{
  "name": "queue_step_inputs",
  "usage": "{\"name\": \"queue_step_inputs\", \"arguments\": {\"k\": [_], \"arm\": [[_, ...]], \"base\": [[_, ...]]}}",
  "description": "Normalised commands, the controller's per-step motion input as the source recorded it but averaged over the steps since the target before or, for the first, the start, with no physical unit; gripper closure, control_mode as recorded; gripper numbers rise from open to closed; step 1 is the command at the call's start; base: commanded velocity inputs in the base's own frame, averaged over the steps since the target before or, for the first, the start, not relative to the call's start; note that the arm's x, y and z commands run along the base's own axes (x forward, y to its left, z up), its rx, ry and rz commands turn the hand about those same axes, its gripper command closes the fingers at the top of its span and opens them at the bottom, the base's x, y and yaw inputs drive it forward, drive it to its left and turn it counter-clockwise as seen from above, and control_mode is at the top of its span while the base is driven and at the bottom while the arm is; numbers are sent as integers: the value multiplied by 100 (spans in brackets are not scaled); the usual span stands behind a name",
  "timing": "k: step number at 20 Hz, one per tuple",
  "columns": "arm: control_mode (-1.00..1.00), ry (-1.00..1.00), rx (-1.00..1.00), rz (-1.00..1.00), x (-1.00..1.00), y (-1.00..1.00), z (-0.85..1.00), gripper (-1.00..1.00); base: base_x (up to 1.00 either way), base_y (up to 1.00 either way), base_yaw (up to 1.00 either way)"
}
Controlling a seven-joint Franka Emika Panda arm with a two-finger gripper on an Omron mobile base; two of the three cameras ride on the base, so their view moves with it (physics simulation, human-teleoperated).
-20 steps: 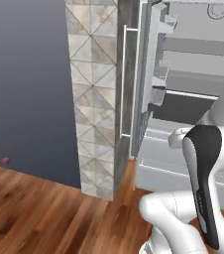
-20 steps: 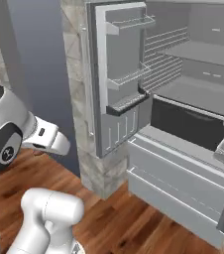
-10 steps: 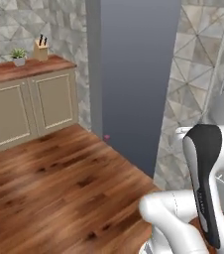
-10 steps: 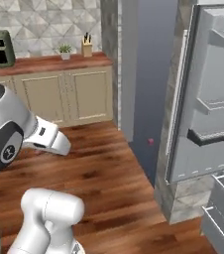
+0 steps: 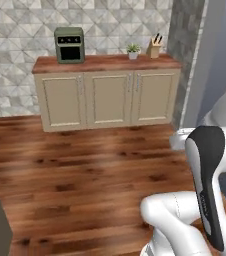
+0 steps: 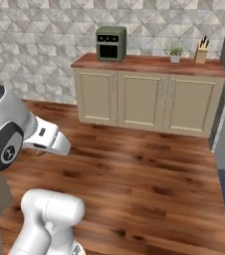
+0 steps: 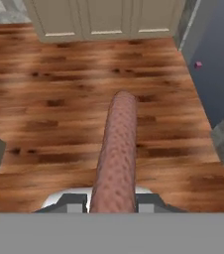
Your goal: Move the hot dog bun to the plate on the dining table and place the condiment next to that plate. Then navigate to the fridge and take the sausage and place it on the plate as well.
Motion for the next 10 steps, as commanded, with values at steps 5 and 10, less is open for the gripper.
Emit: {"name": "queue_step_inputs", "arguments": {"k": [5, 10], "arm": [[100, 0, 0, 0, 0, 0, 0, 100], [100, 0, 0, 0, 0, 0, 0, 100]], "base": [[93, 8, 43], [100, 0, 18]]}}
